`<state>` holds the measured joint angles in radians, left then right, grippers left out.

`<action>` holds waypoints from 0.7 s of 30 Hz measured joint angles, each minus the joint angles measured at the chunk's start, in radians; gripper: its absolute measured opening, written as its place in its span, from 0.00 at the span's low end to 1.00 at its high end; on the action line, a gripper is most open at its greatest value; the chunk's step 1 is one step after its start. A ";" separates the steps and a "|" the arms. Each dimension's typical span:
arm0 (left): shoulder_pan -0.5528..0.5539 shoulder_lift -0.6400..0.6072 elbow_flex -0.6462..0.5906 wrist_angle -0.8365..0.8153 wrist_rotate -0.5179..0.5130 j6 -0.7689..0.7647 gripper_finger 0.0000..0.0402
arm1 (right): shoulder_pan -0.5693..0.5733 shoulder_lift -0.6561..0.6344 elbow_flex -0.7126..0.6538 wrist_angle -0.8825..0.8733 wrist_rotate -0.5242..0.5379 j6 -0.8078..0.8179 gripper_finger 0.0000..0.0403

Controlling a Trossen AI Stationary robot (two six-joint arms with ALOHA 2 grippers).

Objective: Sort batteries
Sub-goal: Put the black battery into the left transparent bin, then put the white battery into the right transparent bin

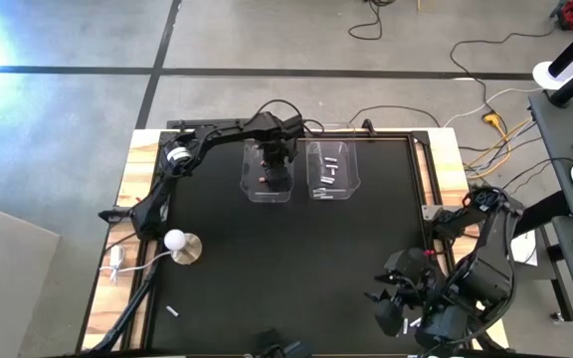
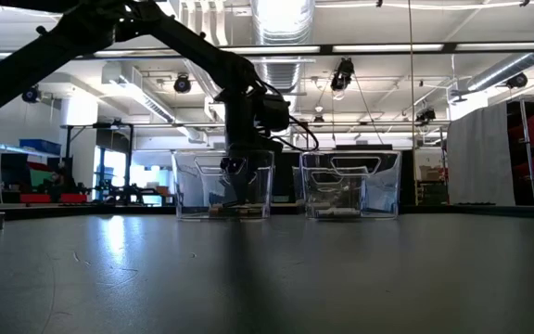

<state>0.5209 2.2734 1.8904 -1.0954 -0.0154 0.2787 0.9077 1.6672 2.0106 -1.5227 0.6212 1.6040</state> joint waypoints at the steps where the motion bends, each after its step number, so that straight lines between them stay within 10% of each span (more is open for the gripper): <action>1: 0.000 0.000 -0.001 0.001 0.000 -0.001 0.06 | 0.000 0.002 0.000 0.005 0.000 0.003 0.54; 21: -0.096 -0.134 0.090 -0.155 0.114 -0.139 0.28 | -0.030 0.051 -0.012 0.098 0.008 -0.061 0.54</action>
<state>0.4250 2.1394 1.9808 -1.2505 0.0988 0.1399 0.8778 1.7184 1.9988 -1.4243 0.6291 1.5427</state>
